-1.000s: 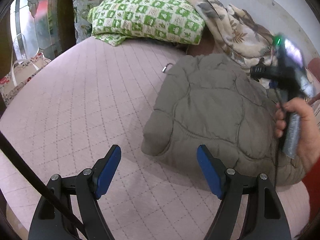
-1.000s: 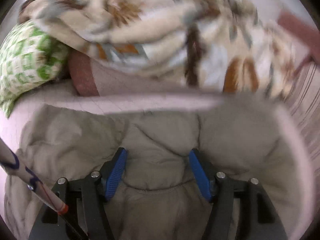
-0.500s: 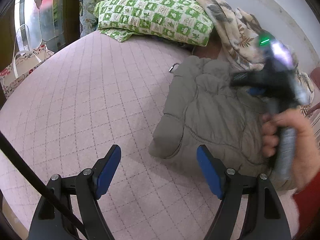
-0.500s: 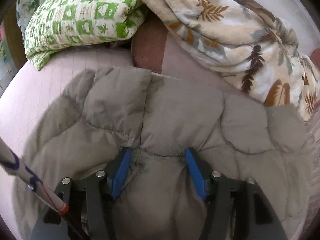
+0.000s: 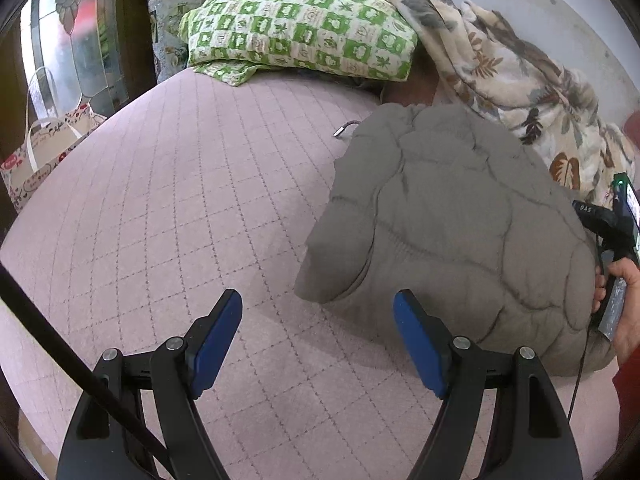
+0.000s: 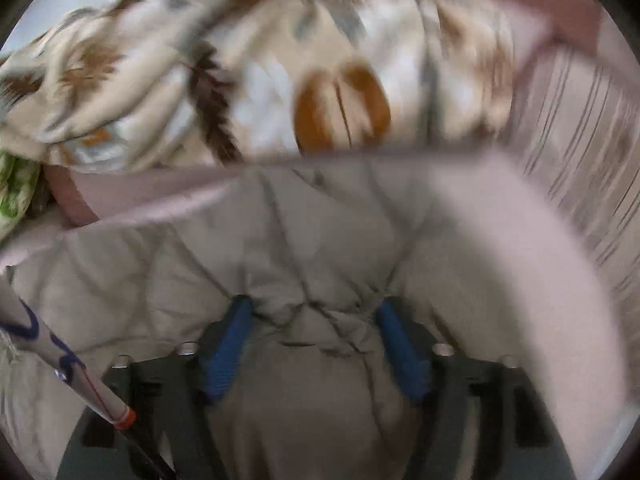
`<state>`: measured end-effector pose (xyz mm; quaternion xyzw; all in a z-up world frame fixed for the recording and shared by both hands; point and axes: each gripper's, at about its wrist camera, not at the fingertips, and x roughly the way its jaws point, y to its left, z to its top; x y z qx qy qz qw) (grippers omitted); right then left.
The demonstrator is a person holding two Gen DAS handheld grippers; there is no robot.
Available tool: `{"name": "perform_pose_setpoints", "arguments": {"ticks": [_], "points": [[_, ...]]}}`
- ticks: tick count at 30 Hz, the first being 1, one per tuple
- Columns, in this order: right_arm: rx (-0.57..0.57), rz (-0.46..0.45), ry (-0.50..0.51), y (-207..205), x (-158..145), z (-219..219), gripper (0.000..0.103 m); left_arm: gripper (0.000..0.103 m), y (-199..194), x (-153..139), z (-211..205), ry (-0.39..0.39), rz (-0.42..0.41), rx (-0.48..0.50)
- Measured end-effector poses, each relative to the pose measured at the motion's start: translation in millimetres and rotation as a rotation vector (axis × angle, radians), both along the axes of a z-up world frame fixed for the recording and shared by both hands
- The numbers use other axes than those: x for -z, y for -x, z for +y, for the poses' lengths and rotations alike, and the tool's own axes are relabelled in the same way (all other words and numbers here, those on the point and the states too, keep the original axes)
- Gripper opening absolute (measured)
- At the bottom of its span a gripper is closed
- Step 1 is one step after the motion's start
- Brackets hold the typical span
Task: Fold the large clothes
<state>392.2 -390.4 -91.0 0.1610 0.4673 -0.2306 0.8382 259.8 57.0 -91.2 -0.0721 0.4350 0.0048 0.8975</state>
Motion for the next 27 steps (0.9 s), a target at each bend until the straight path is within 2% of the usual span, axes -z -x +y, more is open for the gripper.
{"name": "perform_pose_setpoints", "arguments": {"ticks": [3, 7, 11, 15, 19, 21, 23, 25, 27], "points": [[0.011, -0.016, -0.044, -2, 6, -10, 0.083, 0.077, -3, 3, -6, -0.020, 0.005, 0.003], [-0.020, 0.031, 0.066, -5, -17, 8, 0.083, 0.077, 1, 0, -6, -0.020, -0.006, 0.007], [-0.096, -0.083, 0.160, 19, -70, 51, 0.083, 0.077, 9, -8, -6, -0.041, -0.047, -0.001], [-0.187, -0.139, 0.139, 29, -94, 96, 0.083, 0.077, 14, -14, -6, -0.059, -0.084, -0.007], [-0.234, -0.090, 0.097, 23, -68, 128, 0.083, 0.077, 19, -18, -3, -0.057, -0.095, 0.001], [-0.209, -0.035, 0.075, 14, -38, 132, 0.084, 0.077, 20, -18, -2, -0.055, -0.095, 0.007], [-0.187, -0.034, 0.080, 12, -15, 132, 0.090, 0.077, 20, -19, 0, -0.059, -0.098, 0.004], [-0.183, -0.044, 0.093, 16, -15, 134, 0.091, 0.077, 19, -19, 2, -0.047, -0.093, -0.001], [-0.180, -0.017, 0.101, 17, -26, 136, 0.091, 0.077, 18, -19, 2, -0.029, -0.085, 0.004]]}}
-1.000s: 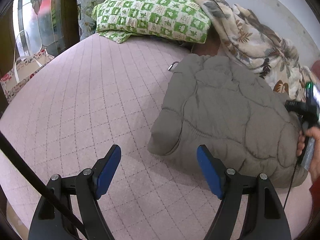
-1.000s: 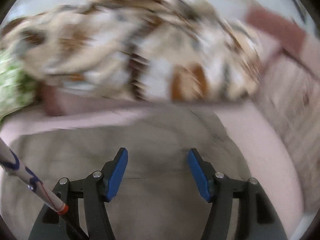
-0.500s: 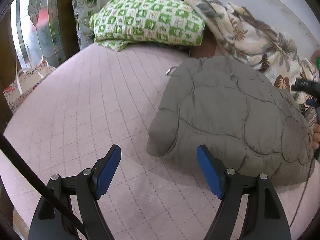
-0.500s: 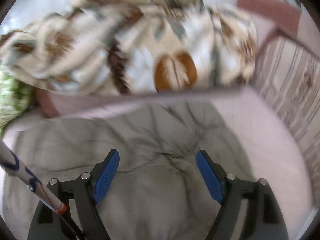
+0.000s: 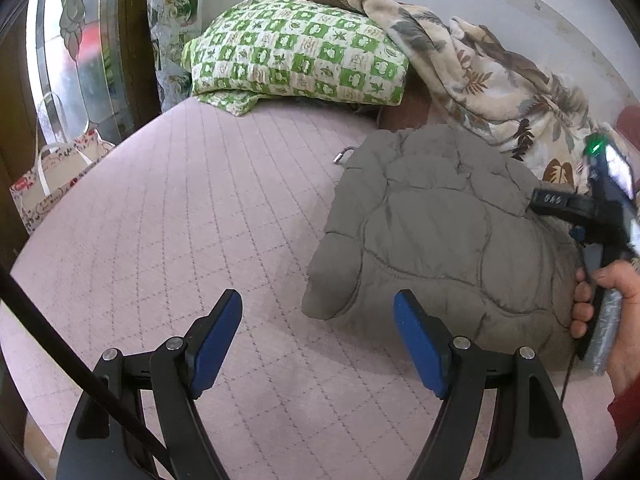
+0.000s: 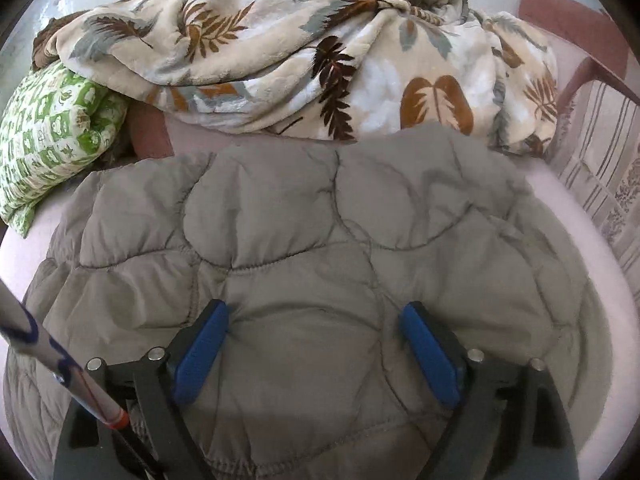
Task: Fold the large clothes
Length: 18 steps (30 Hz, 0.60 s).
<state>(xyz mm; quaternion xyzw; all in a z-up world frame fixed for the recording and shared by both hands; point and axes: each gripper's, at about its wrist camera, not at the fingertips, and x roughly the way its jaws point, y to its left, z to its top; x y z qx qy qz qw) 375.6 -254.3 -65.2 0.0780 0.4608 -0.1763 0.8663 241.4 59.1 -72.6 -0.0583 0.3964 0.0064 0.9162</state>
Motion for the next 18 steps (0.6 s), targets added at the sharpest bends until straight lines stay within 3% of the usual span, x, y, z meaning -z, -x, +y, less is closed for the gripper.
{"name": "perform_pose_setpoints", "arguments": {"ticks": [6, 12, 15, 18], "points": [[-0.053, -0.129, 0.013, 36, -40, 18, 0.091, 0.077, 3, 0, -4, 0.000, -0.003, 0.008], [-0.093, -0.021, 0.067, 31, 4, 29, 0.094, 0.077, 3, 3, -5, 0.011, 0.019, 0.016], [-0.101, 0.001, 0.045, 32, -5, 25, 0.095, 0.077, 3, 1, -6, 0.008, 0.013, 0.016], [-0.089, -0.049, 0.019, 49, -24, 18, 0.095, 0.077, 3, 2, -8, 0.013, 0.022, 0.021]]}}
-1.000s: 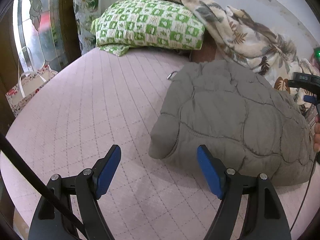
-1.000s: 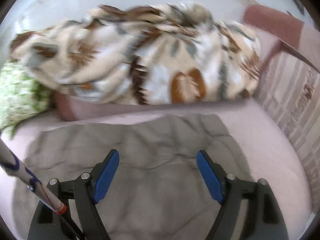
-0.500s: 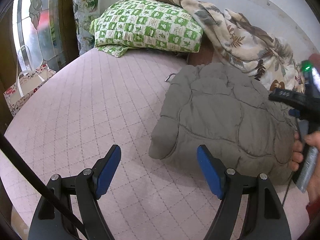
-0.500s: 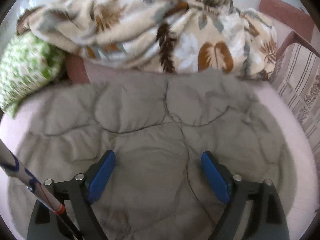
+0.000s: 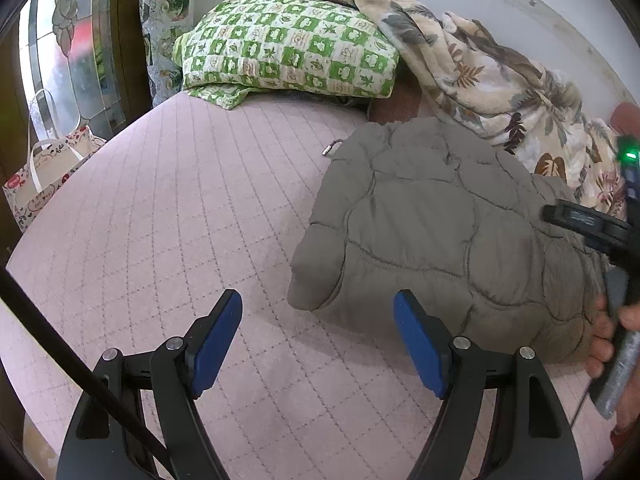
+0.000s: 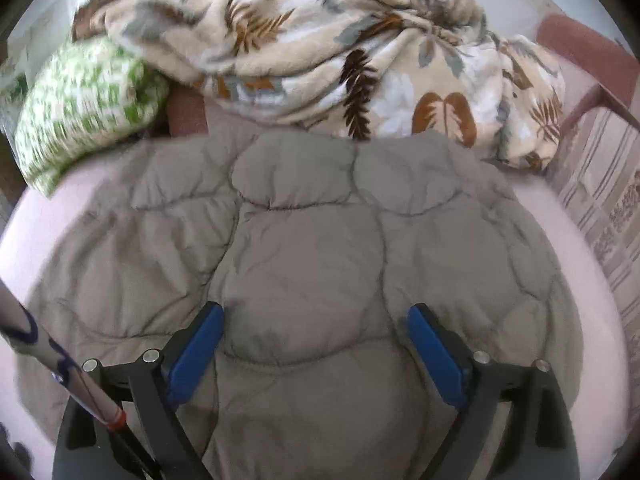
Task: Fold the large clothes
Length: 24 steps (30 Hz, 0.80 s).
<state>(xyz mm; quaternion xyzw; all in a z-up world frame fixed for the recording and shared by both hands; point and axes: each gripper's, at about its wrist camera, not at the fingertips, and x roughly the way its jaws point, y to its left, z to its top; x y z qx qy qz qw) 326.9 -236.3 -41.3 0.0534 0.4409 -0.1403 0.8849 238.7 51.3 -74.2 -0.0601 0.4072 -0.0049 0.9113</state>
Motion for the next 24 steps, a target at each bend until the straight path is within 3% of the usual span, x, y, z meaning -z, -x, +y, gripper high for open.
{"name": "perform_pose_setpoints", "arguments": {"ticks": [5, 11, 17, 24], "points": [[0.043, -0.018, 0.054, 35, 0, -34, 0.095, 0.077, 1, 0, -1, 0.008, 0.008, 0.005], [0.213, -0.005, -0.130, 74, 17, -114, 0.095, 0.077, 2, -1, -3, 0.000, 0.002, 0.001], [0.296, 0.023, -0.076, 105, 19, -150, 0.095, 0.077, 4, -1, -9, -0.023, 0.005, 0.007], [0.351, 0.001, -0.197, 149, 24, -185, 0.095, 0.077, -9, -2, 3, -0.004, 0.028, -0.022]]}}
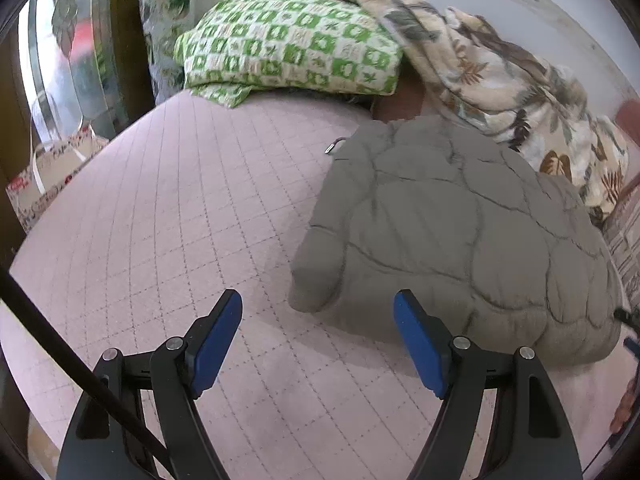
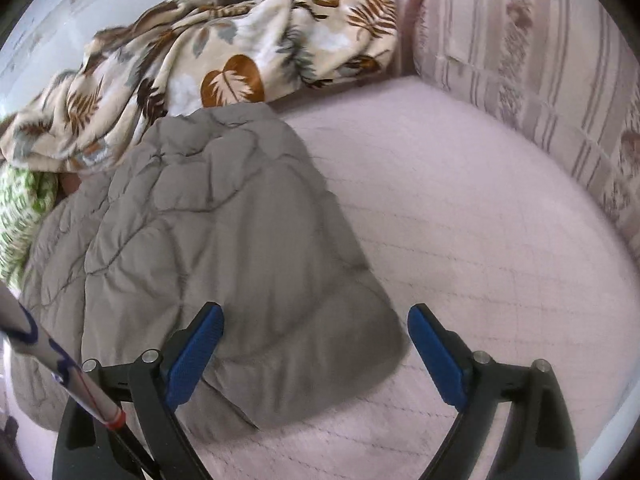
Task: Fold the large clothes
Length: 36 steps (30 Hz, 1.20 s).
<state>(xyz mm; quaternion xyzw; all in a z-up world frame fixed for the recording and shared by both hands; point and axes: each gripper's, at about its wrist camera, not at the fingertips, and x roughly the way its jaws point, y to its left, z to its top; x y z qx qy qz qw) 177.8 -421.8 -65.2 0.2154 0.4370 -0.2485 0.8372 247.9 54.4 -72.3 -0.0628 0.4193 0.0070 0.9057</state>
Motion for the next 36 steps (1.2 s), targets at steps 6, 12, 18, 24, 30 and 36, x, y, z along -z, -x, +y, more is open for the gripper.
{"name": "perform_pose_setpoints", "arguments": {"ticks": [6, 12, 18, 24, 30, 36], "points": [[0.020, -0.050, -0.064, 22, 5, -24, 0.096, 0.077, -29, 5, 31, 0.113, 0.037, -0.048], [0.051, -0.139, -0.137, 25, 6, -63, 0.099, 0.077, -70, 16, 38, 0.239, 0.088, -0.011], [-0.004, -0.219, -0.273, 1, 21, -86, 0.101, 0.078, -108, 35, 23, 0.366, 0.144, 0.119], [-0.152, -0.203, -0.351, -32, 38, -87, 0.102, 0.082, -140, 66, 30, 0.573, 0.229, 0.194], [-0.241, -0.193, -0.593, -58, 79, -89, 0.103, 0.090, -151, 97, 25, 0.727, 0.319, 0.276], [-0.299, -0.205, -0.662, -72, 86, -70, 0.102, 0.080, -139, 79, 0, 0.642, 0.289, 0.291]]}}
